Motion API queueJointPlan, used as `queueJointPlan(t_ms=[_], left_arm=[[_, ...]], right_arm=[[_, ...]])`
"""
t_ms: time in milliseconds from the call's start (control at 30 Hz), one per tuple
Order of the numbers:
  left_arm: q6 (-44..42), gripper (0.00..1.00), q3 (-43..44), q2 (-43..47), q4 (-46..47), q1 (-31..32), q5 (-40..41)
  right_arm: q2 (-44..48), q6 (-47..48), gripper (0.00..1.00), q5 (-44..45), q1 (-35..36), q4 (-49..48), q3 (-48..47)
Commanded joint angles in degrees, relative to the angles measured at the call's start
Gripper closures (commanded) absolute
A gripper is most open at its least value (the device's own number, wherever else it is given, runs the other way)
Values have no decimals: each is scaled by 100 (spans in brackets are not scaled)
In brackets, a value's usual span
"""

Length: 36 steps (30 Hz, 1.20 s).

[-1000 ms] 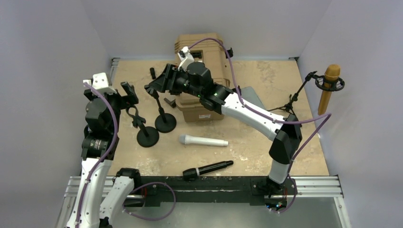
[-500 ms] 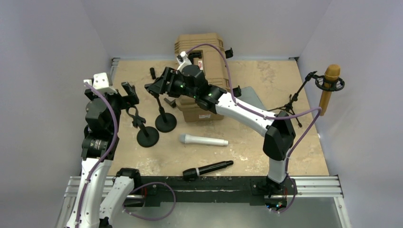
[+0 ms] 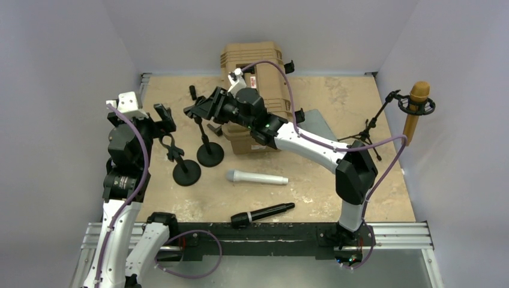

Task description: Remove the microphone from the stand

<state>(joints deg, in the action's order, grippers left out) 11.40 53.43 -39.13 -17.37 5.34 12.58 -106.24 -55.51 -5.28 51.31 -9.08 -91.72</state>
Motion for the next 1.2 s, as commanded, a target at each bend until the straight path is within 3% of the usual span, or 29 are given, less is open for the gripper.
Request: queueJointPlan(t_ms=[0, 233, 533, 767, 1167], left_arm=[[-32, 3, 249, 8, 111, 33, -62], [-24, 3, 248, -23, 103, 28, -98], [-33, 3, 247, -68, 102, 28, -106], [-33, 3, 250, -68, 102, 30, -123], [-35, 3, 249, -42, 102, 29, -109]], right_arm=[[-71, -51, 59, 204, -20, 233, 767], [-377, 57, 58, 269, -8, 32, 1106], [-716, 677, 55, 241, -7, 233, 686], [-765, 707, 57, -216, -7, -195, 591], [-987, 721, 86, -874, -33, -1043, -101]])
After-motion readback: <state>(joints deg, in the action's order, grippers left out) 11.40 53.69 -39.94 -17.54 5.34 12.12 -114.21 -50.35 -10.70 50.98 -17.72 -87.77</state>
